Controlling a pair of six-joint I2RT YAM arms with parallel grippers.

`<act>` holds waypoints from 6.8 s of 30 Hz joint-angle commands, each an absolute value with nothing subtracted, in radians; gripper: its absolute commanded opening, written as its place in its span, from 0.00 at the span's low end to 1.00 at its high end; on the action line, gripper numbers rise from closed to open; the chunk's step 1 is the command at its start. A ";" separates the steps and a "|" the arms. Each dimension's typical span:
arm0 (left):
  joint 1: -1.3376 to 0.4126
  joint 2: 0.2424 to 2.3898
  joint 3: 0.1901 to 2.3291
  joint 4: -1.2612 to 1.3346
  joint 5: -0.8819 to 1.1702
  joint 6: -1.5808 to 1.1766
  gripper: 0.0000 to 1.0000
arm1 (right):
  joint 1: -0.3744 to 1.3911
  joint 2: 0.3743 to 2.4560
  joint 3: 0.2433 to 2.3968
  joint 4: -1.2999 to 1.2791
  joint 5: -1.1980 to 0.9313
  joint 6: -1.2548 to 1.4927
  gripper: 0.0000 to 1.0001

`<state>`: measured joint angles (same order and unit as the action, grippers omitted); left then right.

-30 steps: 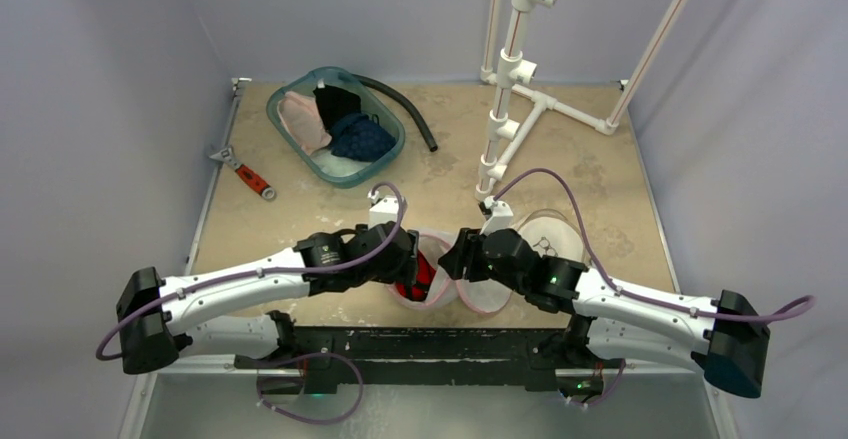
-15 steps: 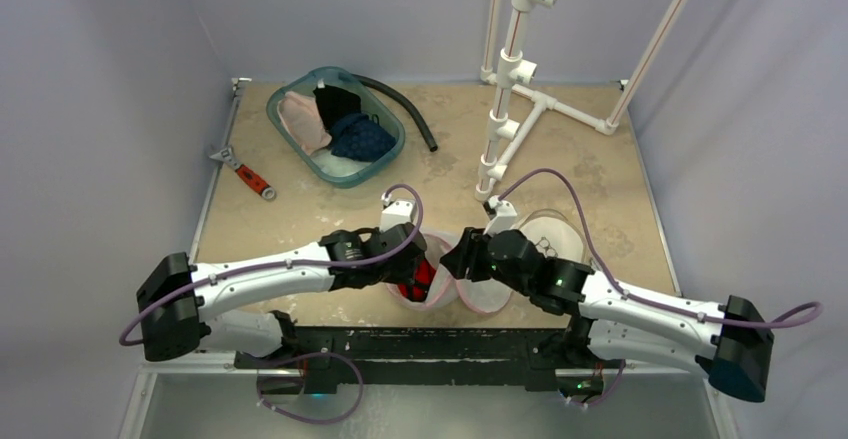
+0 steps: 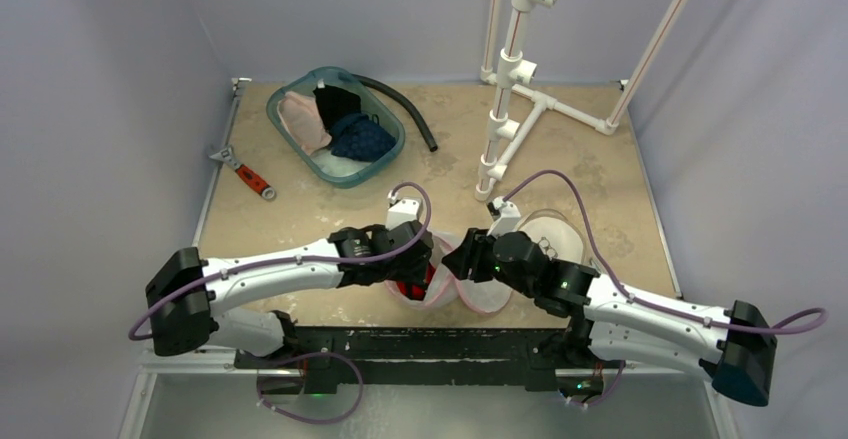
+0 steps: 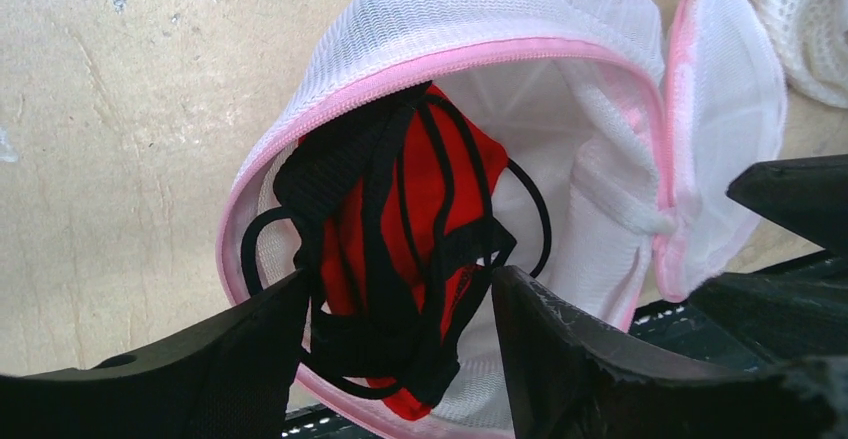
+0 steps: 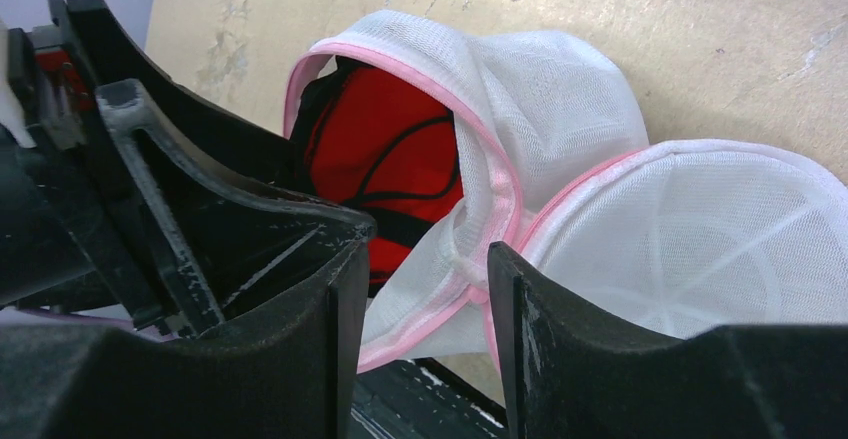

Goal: Unzip the laundry bag and remove the bra
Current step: Pick up the bra from the laundry bag.

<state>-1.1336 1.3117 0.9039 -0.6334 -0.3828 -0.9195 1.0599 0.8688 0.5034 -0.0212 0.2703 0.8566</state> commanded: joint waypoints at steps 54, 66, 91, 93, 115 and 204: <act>-1.139 1.196 0.973 -0.634 -0.176 -0.631 0.00 | 0.957 0.980 0.576 -0.077 0.373 0.886 0.04; -1.138 1.080 1.053 -0.574 -0.301 -0.621 0.00 | 0.946 0.916 0.507 -0.067 0.331 0.891 0.08; -1.117 1.023 1.088 -0.504 -0.721 -0.666 0.00 | 0.947 0.604 0.614 -0.210 0.270 0.660 0.58; -1.047 1.056 1.120 -0.510 -0.678 -0.650 0.00 | 0.947 0.606 0.613 -0.204 0.260 0.656 0.59; -0.432 1.163 1.164 -0.282 0.013 -0.859 0.00 | 0.948 0.543 0.552 -0.049 0.162 0.656 0.61; -0.430 0.650 0.693 0.066 0.681 -0.819 0.89 | 0.916 0.642 0.785 0.202 0.046 0.891 0.00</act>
<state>-0.4324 0.6163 0.7818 -0.1249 0.5232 -0.6727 0.9207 0.7017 0.8024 0.1329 0.0715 0.9413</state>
